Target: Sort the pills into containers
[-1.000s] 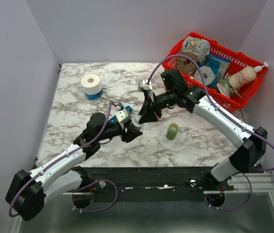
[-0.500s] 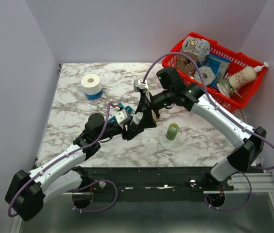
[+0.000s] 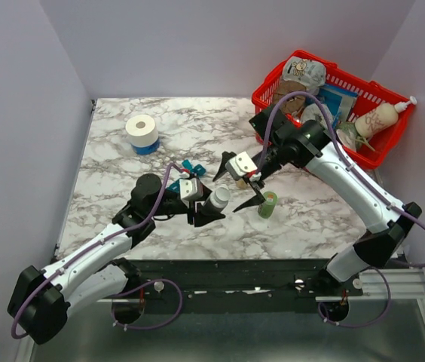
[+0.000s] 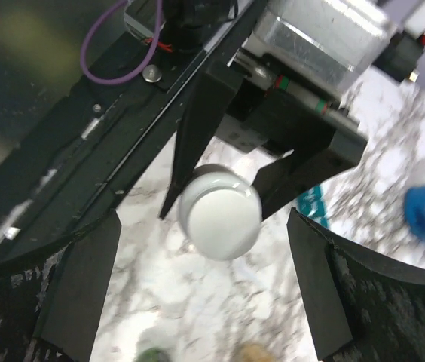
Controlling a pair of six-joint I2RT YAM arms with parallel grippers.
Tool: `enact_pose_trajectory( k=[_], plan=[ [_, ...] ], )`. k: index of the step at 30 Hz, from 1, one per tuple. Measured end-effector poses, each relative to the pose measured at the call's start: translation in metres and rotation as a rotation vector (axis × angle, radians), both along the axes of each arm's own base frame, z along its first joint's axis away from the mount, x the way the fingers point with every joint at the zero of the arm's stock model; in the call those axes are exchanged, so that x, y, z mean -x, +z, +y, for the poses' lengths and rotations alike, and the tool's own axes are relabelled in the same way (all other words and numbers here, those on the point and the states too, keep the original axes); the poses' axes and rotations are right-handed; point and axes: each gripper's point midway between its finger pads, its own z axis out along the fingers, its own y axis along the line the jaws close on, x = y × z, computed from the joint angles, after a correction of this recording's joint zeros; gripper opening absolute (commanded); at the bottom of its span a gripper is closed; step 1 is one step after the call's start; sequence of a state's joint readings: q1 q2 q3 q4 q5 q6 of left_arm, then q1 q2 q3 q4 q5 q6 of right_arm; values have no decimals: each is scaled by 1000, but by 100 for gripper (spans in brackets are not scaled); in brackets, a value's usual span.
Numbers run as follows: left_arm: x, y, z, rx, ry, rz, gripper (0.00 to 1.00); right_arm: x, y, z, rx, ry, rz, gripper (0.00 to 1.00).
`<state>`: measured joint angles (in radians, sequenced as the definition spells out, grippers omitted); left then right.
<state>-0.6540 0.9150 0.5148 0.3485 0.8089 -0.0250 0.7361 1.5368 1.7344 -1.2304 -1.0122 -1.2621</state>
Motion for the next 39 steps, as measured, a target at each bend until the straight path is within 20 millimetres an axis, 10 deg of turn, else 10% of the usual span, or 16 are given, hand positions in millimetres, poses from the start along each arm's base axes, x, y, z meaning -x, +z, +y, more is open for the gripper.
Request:
enact_pose_trajectory(
  k=[39],
  plan=[
    [12, -3, -2, 13, -50, 79, 0, 4, -22, 12, -14, -13, 132, 31]
  ],
)
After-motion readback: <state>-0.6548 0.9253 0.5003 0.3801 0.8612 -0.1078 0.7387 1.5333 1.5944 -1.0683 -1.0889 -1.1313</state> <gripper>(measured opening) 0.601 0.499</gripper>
